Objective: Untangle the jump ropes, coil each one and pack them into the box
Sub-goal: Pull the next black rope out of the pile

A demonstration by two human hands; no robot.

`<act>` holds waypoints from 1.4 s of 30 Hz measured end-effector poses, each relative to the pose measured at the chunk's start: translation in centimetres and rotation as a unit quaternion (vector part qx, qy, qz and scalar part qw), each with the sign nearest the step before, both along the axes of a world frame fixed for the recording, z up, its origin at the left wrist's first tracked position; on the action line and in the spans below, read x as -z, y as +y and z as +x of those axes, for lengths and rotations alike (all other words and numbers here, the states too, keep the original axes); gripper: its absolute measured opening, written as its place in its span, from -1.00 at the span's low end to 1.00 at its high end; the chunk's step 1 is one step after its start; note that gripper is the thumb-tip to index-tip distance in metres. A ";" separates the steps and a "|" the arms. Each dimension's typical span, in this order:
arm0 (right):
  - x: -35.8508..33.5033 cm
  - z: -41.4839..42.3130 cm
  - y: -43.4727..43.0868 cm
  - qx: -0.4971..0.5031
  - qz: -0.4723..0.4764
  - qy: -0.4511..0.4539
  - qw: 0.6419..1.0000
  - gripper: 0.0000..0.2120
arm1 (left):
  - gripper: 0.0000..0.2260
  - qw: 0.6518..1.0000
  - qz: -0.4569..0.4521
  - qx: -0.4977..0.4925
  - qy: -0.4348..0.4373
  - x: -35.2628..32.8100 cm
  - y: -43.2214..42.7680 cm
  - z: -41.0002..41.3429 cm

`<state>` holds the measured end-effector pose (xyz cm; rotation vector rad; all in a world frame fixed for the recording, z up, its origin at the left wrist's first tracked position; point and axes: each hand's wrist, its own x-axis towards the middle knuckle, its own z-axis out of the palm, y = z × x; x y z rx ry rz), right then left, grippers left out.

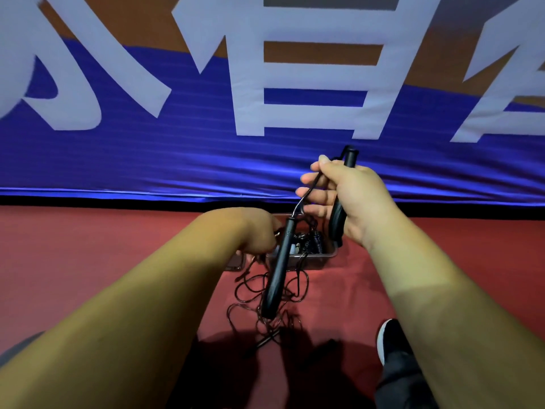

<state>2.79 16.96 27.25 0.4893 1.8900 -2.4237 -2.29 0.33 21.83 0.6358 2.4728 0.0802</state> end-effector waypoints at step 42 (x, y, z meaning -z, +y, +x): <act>2.8 0.5 -0.6 -0.147 0.066 -0.162 0.974 -0.45 | -0.70 0.848 0.389 -0.320 -0.163 -4.4 -0.4 0.6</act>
